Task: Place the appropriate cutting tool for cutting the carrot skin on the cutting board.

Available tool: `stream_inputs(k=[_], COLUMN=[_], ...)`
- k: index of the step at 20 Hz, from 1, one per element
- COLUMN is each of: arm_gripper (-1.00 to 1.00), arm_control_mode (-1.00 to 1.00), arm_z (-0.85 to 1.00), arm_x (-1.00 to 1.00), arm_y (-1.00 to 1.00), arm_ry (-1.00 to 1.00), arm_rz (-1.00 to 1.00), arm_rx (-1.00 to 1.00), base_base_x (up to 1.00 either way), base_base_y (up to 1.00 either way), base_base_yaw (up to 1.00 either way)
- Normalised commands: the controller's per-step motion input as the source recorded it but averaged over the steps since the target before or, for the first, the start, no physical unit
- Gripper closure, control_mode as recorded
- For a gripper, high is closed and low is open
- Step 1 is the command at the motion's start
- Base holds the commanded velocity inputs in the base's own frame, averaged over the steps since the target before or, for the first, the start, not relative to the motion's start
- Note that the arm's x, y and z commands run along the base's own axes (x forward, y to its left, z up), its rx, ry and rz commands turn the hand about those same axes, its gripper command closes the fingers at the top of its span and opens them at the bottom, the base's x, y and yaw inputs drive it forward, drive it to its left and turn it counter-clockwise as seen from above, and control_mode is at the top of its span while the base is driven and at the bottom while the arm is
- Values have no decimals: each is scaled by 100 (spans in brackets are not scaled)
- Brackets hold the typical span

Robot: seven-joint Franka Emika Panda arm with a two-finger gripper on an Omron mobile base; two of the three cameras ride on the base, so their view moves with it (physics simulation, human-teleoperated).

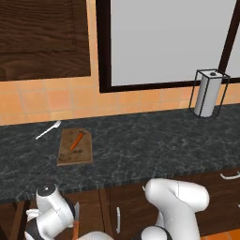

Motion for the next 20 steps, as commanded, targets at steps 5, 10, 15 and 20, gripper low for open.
stream_inputs(k=[5, 10, 15, 20], arm_gripper=[-100, -100, -100, -100], arm_control_mode=[-100, -100, -100, -100], arm_z=[0, -8, -13, -17], arm_x=[0, 0, 0, 0], arm_y=[0, -1, -15, -25], arm_ry=[5, -1, 0, 0], arm_rz=[1, 0, 0, 5], arm_rx=[-9, -10, -5, 0], base_base_x=[0, 0, 0, 0], base_base_y=[0, 0, 0, 0], base_base_yaw=[0, 0, 0, 0])
